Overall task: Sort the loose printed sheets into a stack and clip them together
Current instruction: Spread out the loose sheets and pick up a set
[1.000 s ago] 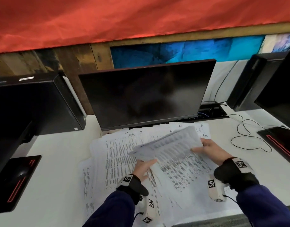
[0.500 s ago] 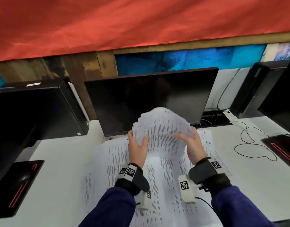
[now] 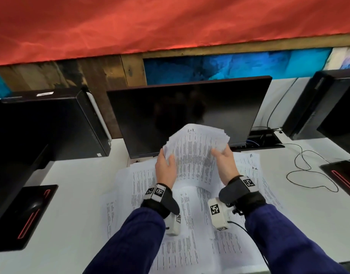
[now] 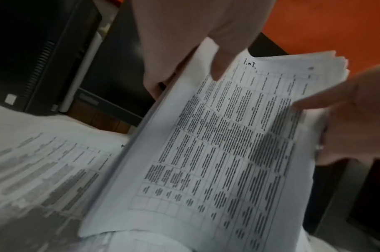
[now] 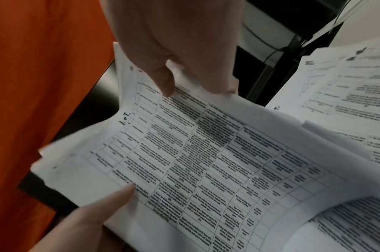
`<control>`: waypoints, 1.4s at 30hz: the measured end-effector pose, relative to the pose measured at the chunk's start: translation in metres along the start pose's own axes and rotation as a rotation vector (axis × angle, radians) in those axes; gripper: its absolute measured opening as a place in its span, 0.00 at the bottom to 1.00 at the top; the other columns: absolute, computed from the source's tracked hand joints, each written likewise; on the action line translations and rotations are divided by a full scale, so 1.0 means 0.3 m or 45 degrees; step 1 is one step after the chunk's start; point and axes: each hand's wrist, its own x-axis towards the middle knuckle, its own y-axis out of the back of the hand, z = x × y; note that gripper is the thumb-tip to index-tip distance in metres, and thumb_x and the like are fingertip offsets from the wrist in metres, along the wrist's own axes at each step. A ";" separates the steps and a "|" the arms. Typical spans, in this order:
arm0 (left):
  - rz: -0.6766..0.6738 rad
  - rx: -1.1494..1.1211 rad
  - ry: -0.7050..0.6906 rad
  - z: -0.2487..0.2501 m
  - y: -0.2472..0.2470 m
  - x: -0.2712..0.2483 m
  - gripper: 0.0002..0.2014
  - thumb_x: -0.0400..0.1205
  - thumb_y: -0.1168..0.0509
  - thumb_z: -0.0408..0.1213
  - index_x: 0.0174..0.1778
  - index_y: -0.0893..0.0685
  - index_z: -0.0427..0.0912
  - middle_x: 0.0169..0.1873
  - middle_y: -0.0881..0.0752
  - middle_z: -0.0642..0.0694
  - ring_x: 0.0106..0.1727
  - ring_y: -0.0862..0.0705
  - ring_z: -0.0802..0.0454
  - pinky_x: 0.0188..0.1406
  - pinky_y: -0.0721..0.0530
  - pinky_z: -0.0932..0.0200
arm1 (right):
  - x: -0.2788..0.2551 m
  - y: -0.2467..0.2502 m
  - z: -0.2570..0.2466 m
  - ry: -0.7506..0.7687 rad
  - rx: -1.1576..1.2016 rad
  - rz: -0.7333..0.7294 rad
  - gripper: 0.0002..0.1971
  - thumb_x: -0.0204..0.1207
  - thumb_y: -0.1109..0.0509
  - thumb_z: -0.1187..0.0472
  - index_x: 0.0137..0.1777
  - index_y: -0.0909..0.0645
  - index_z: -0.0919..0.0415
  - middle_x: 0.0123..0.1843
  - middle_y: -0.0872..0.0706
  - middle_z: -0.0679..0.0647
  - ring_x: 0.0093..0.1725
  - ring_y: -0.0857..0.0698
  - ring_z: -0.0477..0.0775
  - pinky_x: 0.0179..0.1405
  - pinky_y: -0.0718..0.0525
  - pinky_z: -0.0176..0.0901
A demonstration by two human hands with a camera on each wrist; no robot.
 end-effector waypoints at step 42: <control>0.397 -0.454 0.205 0.005 0.098 -0.036 0.18 0.80 0.37 0.57 0.54 0.25 0.46 0.40 0.19 0.53 0.41 0.19 0.57 0.33 0.25 0.63 | -0.087 0.116 0.134 0.750 -0.825 0.169 0.29 0.82 0.36 0.64 0.80 0.37 0.45 0.71 0.34 0.49 0.47 0.22 0.37 0.45 0.23 0.20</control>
